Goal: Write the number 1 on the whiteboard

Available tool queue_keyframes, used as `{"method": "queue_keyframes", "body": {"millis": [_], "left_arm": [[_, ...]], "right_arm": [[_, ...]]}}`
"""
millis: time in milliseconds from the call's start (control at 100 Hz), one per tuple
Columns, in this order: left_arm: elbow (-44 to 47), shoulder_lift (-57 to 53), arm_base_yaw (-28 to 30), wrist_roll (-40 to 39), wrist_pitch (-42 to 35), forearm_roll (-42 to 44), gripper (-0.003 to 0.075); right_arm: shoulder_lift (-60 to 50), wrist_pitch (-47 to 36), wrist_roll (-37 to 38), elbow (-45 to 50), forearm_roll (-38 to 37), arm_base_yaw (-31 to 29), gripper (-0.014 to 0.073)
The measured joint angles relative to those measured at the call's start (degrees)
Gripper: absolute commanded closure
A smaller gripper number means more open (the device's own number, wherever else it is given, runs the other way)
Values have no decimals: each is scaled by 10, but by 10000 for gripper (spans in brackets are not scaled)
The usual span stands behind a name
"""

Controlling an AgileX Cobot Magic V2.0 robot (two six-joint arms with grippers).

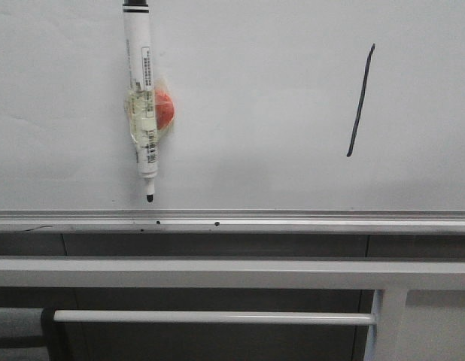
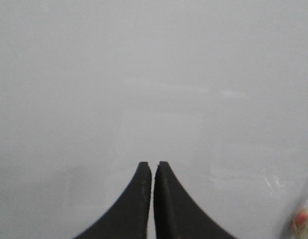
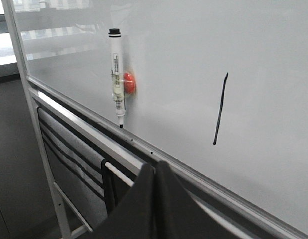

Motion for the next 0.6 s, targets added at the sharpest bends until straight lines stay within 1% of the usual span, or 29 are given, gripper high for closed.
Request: {"method": "queue_keyframes", "body": {"millis": [160,230,320,390,460,530,600], "left_arm": [[44,-18,214,-5,189,0,741],[61,-19,299,-21,250,0,741],[73,-19,395,-52,299,0,741],[77,-19,456,-77,327,0,741],[80,-19,505,-93,359,1,741],[85,-19,536,-100,397,3,741],[86,-19,548,-102,427,5,741]], "right_arm": [[0,0,0,0,0,0,637],[0,0,0,0,0,0,637],[0,0,0,0,0,0,637],[0,0,0,0,0,0,637],[0,0,0,0,0,0,637],[0,0,0,0,0,0,637],[0,0,0,0,0,0,637]]}}
